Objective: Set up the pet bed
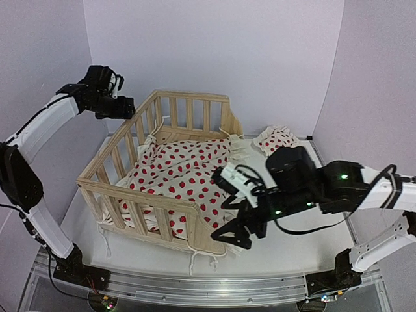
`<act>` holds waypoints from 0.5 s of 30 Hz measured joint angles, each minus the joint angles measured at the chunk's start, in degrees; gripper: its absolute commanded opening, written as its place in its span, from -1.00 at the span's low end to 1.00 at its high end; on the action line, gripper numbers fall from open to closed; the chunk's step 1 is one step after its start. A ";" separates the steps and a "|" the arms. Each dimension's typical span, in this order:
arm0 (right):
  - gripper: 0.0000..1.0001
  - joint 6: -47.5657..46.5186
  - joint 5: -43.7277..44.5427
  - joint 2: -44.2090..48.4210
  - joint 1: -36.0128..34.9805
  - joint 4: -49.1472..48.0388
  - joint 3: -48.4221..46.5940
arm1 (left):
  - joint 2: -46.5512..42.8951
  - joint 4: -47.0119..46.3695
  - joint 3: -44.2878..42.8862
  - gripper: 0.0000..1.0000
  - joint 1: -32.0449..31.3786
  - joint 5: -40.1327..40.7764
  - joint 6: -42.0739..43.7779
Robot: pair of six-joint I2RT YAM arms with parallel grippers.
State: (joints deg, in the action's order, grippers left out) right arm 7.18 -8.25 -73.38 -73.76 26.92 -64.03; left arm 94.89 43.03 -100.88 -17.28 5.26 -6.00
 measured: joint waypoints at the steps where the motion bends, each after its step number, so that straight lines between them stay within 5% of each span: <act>1: 0.97 -0.07 1.53 3.10 -0.02 1.86 0.17 | -1.95 0.74 0.44 0.86 0.44 -0.50 -0.37; 4: 0.97 -1.16 6.29 10.01 1.81 5.01 0.07 | -8.92 1.49 1.36 0.91 1.79 -5.16 -2.80; 7: 0.97 -3.13 7.50 9.88 14.25 6.93 -2.56 | -15.28 1.01 2.32 0.90 1.36 -8.59 -5.42; 10: 0.97 -6.67 7.74 2.34 27.96 5.60 -7.39 | -17.99 0.96 3.69 0.92 0.04 -9.38 -6.01; 15: 0.97 -11.67 2.69 -21.27 40.50 3.04 -24.55 | -11.34 0.92 3.08 0.86 0.28 -9.86 -4.04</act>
State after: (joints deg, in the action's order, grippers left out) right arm -4.49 -5.56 -94.65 -33.26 29.95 -88.58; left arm 83.55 43.94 -97.80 -16.99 -4.60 -10.04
